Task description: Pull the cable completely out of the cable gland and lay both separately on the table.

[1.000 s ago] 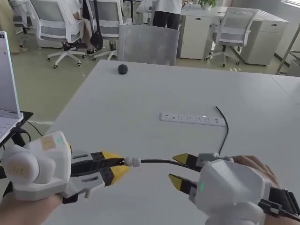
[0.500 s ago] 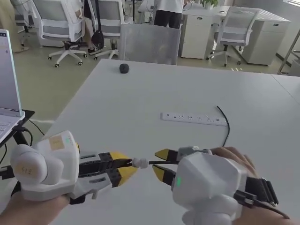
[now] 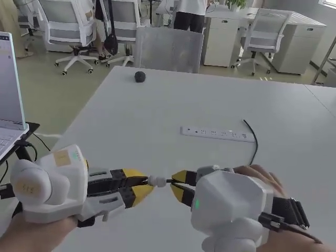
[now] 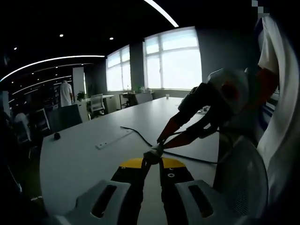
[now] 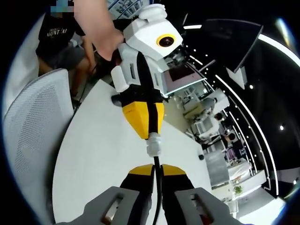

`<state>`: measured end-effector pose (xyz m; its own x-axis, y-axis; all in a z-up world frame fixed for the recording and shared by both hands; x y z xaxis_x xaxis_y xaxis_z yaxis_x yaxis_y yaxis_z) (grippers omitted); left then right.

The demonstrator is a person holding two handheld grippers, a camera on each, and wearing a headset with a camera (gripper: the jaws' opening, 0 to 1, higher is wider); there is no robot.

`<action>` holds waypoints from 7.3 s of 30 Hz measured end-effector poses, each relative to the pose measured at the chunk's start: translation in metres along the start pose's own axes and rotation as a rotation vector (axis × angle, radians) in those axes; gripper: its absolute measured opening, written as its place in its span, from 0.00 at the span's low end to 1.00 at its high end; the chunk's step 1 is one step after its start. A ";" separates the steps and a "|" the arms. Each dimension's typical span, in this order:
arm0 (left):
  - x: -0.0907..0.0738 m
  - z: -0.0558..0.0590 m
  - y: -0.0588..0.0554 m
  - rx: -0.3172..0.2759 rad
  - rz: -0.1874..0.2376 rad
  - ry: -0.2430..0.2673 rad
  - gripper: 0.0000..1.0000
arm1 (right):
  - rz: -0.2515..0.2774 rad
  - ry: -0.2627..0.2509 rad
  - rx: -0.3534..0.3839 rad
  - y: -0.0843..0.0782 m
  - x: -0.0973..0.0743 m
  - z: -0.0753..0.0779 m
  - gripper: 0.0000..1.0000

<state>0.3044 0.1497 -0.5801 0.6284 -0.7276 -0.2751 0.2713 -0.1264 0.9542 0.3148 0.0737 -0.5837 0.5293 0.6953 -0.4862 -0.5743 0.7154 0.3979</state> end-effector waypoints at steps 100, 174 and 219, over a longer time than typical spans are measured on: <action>0.000 -0.023 -0.018 -0.208 0.117 0.051 0.13 | -0.431 0.100 0.283 -0.184 0.226 0.108 0.00; 0.015 -0.009 -0.157 -0.202 -0.125 -0.130 0.13 | -0.045 0.193 0.629 -0.057 -0.005 -0.112 0.29; 0.044 -0.005 -0.217 -0.110 -0.240 -0.111 0.10 | -0.122 0.206 0.675 -0.083 -0.026 -0.123 0.39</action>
<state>0.2767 0.1482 -0.8001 0.4548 -0.7560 -0.4707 0.4834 -0.2343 0.8434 0.2715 -0.0126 -0.7000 0.3984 0.6282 -0.6683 0.0284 0.7198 0.6936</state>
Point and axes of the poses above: the centre of the closed fingertips' face, and the gripper's own axes: x roughly forward along the fingers, z roughly to its right, y roughly out of its top, the point moved 3 cm from there along -x, roughly backward along the fingers, and after that the axes turned 9 degrees about -x, right-handed, at the moved point
